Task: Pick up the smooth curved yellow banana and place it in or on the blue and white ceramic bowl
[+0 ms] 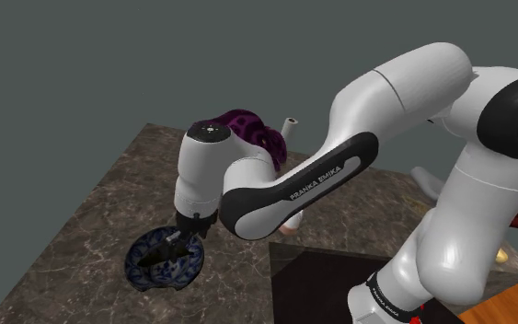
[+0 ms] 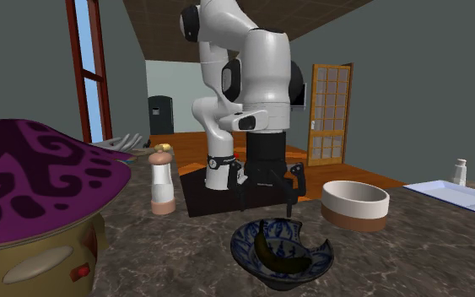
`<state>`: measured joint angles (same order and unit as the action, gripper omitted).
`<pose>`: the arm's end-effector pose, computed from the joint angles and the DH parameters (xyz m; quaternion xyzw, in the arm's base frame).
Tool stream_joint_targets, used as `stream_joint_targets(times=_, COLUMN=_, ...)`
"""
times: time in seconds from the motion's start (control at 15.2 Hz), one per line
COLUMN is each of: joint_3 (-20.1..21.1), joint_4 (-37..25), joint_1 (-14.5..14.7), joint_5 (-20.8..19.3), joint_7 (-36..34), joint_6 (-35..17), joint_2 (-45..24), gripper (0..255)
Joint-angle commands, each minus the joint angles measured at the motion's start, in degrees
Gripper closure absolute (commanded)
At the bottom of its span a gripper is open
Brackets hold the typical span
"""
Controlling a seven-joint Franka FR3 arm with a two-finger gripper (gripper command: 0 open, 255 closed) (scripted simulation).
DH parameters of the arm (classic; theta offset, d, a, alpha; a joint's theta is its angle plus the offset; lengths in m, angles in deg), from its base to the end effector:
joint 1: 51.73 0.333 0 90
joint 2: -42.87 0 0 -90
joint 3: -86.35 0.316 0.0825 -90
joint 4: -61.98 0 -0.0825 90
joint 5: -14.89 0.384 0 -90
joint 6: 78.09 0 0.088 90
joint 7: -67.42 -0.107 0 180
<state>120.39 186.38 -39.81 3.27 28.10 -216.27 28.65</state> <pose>0.3944 0.4009 0.3011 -0.9921 -0.1235 -0.0161 0.0146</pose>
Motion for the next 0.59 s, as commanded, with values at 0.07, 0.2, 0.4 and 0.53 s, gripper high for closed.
stream_joint_targets(times=0.07, joint_3=1.51, joint_4=-0.7, joint_1=-1.37, joint_5=3.87, joint_7=2.66, joint_6=4.16, joint_2=4.3, gripper=0)
stream_joint_targets(times=0.2, joint_3=1.46, joint_4=-0.7, joint_1=-1.32, joint_5=3.88, joint_7=2.67, joint_6=4.16, joint_2=4.3, gripper=0)
stream_joint_targets(times=0.4, joint_3=1.46, joint_4=-0.7, joint_1=-1.31, joint_5=3.88, joint_7=2.67, joint_6=4.16, joint_2=4.3, gripper=0)
stream_joint_targets(times=0.53, joint_3=1.46, joint_4=-0.7, joint_1=-1.31, joint_5=3.88, joint_7=2.67, joint_6=4.16, joint_2=4.3, gripper=0)
